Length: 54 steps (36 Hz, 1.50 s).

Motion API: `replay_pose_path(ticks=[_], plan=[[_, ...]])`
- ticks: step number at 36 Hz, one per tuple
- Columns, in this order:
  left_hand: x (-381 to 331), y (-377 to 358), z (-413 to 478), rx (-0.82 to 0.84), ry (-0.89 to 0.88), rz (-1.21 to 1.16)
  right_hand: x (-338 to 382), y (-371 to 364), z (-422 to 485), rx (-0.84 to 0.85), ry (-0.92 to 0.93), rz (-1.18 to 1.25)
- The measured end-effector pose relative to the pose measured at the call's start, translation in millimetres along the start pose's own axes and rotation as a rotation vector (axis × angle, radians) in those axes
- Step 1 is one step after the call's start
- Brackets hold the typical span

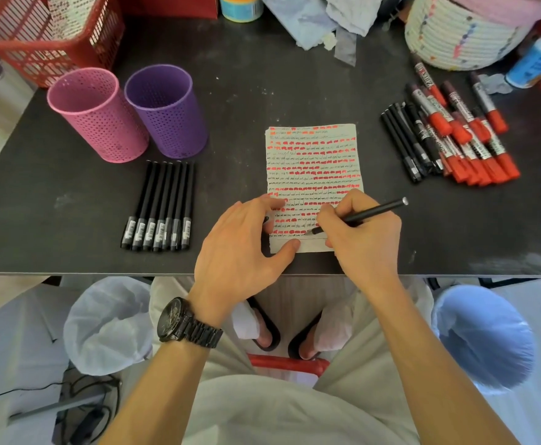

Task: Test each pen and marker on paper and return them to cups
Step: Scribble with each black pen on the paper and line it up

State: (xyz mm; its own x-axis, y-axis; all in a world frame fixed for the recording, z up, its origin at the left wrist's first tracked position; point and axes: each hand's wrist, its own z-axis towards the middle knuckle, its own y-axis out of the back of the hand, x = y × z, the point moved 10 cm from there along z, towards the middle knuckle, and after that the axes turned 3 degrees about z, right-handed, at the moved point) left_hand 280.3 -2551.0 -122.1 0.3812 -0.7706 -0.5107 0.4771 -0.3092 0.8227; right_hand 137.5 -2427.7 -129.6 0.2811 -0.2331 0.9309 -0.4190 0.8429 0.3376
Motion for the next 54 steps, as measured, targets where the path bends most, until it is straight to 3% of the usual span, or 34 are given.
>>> replay_pose_path(ticks=[23, 30, 36, 42, 49, 54], plan=[[7, -5, 2, 0.038, 0.031, -0.043, -4, 1, 2, -0.001, -0.013, 0.007], [30, -4, 16, 0.089, 0.324, -0.57, -5, 11, 5, -0.065, -0.078, 0.193], [30, 3, 16, -0.05, 0.315, -0.408, 1, 10, 6, -0.01, -0.082, 0.374], [24, 3, 9, -0.1, 0.171, -0.191, 3, 4, 7, 0.103, -0.077, 0.572], [24, 4, 7, -0.157, 0.186, -0.33, -3, 4, 8, 0.108, -0.093, 0.637], [25, 1, 7, -0.132, 0.159, -0.257, -2, 7, 10, 0.095, -0.083, 0.661]])
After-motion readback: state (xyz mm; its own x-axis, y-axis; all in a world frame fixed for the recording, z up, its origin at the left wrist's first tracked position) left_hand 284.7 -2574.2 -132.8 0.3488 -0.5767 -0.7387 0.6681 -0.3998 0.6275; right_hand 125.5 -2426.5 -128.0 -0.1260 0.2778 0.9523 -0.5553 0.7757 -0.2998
